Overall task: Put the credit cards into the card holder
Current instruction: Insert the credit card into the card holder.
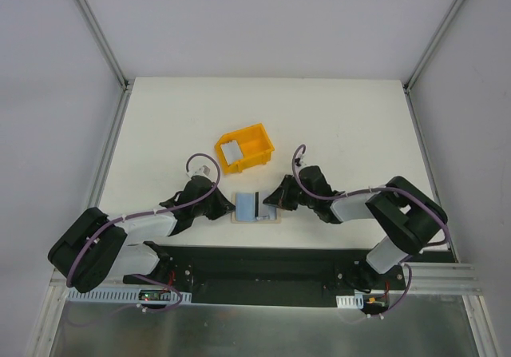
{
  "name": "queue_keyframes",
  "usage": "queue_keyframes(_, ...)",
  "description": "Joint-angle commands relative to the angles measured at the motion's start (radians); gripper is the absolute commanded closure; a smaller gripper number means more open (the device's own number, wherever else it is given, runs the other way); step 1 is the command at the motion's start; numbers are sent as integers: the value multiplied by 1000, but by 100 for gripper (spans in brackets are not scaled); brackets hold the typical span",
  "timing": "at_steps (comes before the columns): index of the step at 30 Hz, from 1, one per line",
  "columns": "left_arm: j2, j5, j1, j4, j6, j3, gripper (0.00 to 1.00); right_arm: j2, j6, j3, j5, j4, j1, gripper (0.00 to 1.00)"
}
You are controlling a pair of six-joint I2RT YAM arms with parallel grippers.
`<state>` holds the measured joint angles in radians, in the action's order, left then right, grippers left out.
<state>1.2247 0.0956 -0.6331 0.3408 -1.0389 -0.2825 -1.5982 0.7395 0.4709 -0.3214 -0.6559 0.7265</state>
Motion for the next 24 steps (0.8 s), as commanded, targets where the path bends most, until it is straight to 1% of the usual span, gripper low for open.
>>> queue_keyframes(1, 13, -16, 6, 17, -9, 16, 100, -42, 24, -11, -11, -73, 7, 100)
queue_keyframes(5, 9, -16, 6, 17, -10, 16, 100, -58, 38, -14, -21, -86, 8, 100)
queue_keyframes(11, 4, -20, 6, 15, -7, 17, 100, -37, 47, -41, -22, -83, 14, 100)
queue_keyframes(17, 1, -23, 6, 12, -6, 16, 100, -6, 14, -29, -36, 7, 30, 100)
queue_keyframes(24, 6, -16, 6, 12, -1, 9, 100, -63, 34, 6, -62, 6, 34, 100)
